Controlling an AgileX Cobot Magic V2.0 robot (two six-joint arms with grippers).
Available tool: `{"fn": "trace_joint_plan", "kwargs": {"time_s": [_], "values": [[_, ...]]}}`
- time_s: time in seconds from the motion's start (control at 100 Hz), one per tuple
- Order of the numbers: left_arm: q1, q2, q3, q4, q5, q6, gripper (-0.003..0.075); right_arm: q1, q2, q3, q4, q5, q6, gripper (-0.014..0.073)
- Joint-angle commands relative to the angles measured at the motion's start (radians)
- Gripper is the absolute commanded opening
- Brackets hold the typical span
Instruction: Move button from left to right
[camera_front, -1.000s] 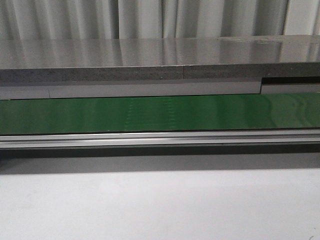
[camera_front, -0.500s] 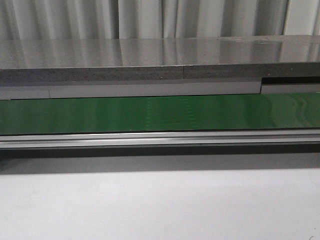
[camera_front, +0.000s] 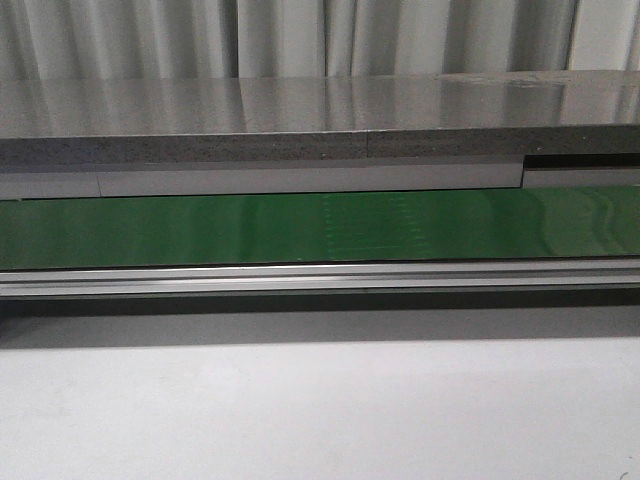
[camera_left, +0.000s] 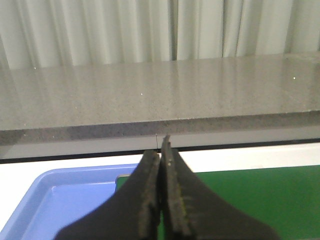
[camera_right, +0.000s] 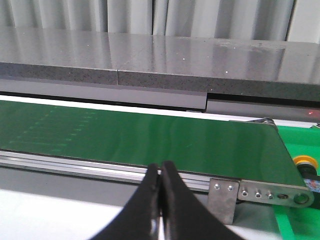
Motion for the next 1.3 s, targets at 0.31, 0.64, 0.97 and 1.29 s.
{"fn": "trace_joint_plan", "kwargs": {"time_s": [0.31, 0.64, 0.97, 1.29], "values": [[-0.054, -0.162, 0.19, 0.057, -0.157, -0.084, -0.002, -0.001, -0.023, -0.016, -0.012, -0.088, 0.0, -0.0068], [-0.051, -0.3, 0.336, 0.033, -0.172, -0.085, -0.002, -0.001, -0.023, -0.016, -0.012, -0.088, 0.0, -0.0068], [-0.019, -0.326, 0.369, 0.014, -0.172, -0.085, -0.002, -0.001, -0.023, -0.016, -0.012, -0.087, 0.0, -0.0068], [-0.012, -0.326, 0.369, 0.012, -0.172, -0.085, -0.002, -0.001, -0.023, -0.016, -0.012, -0.087, 0.0, -0.0068]]}}
